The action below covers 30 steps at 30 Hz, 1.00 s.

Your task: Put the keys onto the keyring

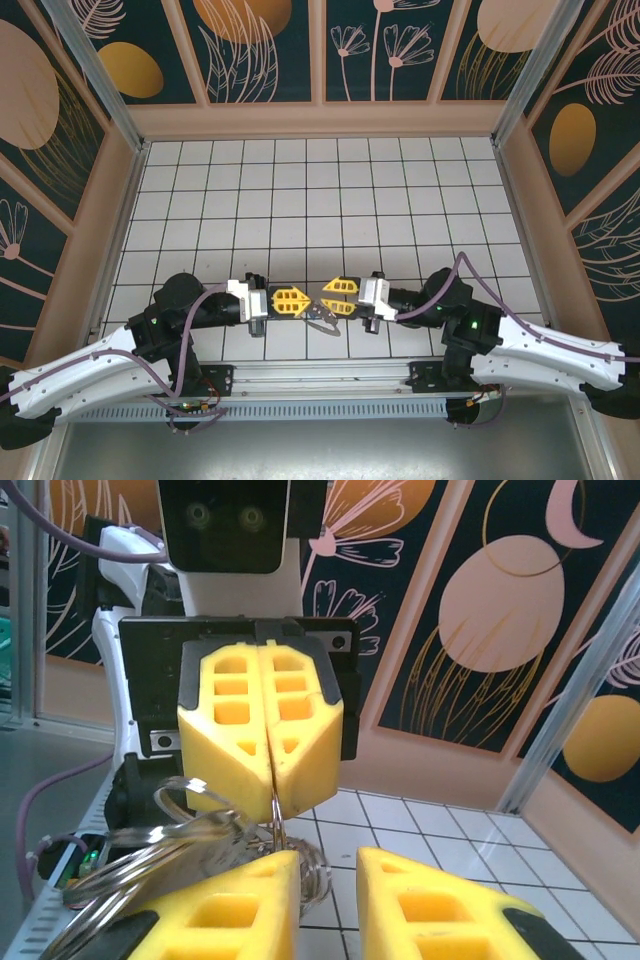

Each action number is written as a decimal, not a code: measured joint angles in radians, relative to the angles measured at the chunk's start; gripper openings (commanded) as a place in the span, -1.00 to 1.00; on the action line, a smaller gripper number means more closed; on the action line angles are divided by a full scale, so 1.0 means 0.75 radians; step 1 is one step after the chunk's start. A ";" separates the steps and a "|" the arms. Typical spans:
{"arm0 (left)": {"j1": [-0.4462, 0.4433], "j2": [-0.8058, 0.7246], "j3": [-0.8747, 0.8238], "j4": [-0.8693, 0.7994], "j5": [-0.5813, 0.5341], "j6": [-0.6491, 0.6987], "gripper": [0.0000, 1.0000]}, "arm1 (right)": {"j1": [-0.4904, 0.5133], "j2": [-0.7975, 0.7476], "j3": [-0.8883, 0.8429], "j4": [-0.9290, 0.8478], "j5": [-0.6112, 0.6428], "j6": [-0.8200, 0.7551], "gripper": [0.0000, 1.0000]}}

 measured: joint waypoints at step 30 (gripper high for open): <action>0.000 0.000 0.000 -0.015 0.005 0.009 -1.00 | -0.111 0.161 0.037 -0.057 -0.229 0.074 -0.93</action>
